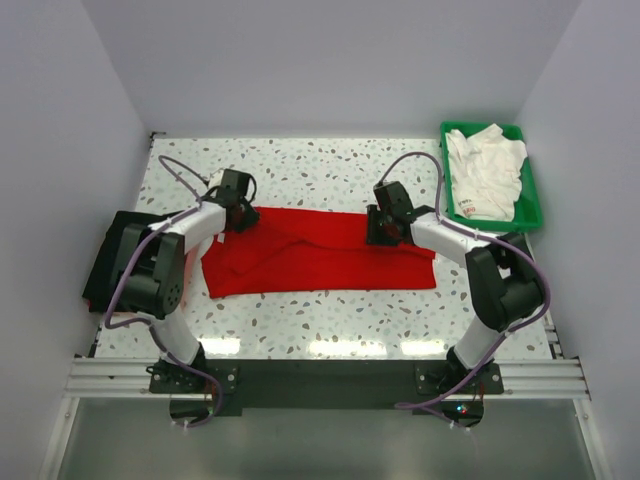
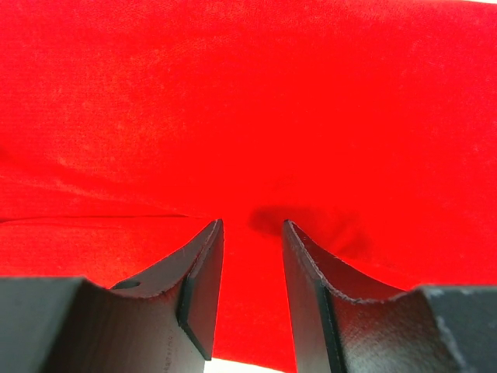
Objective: Fold and stack the t-shirts
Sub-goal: Fold the tshirt
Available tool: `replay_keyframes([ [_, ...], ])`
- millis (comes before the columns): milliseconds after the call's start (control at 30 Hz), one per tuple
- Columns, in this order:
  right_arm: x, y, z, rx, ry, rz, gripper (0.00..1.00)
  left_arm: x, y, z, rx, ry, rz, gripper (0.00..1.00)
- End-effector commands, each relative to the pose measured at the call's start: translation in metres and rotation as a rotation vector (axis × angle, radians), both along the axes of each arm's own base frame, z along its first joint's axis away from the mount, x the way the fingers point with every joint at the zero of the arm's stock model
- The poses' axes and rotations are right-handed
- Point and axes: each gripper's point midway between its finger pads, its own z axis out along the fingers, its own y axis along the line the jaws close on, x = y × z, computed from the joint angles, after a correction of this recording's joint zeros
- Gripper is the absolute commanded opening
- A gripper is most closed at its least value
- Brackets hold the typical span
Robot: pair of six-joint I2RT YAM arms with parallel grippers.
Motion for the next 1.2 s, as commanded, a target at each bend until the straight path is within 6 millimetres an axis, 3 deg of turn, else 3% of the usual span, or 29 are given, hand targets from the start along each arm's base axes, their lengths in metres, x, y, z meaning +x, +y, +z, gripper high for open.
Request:
replay_keyframes([
  [0, 0.007, 0.002, 0.017, 0.023, -0.063, 0.013, 0.40, 0.010, -0.004, 0.012, 0.002, -0.030, 0.028, 0.26],
  [400, 0.005, 0.000, 0.017, 0.017, -0.062, 0.009, 0.40, 0.002, -0.014, 0.024, -0.017, -0.057, 0.000, 0.00],
  [733, 0.004, -0.001, 0.017, 0.014, -0.065, 0.006, 0.39, -0.021, -0.044, 0.045, -0.063, -0.110, -0.055, 0.00],
  [900, 0.003, -0.002, 0.018, 0.015, -0.067, 0.005, 0.39, -0.024, -0.039, 0.048, -0.034, -0.131, -0.026, 0.00],
  [1067, 0.001, -0.002, 0.017, 0.014, -0.064, 0.008, 0.39, -0.017, -0.027, 0.038, 0.049, -0.071, 0.037, 0.25],
  [1167, 0.001, -0.004, 0.017, 0.008, -0.063, 0.005, 0.39, -0.007, -0.022, 0.032, 0.093, -0.046, 0.073, 0.35],
])
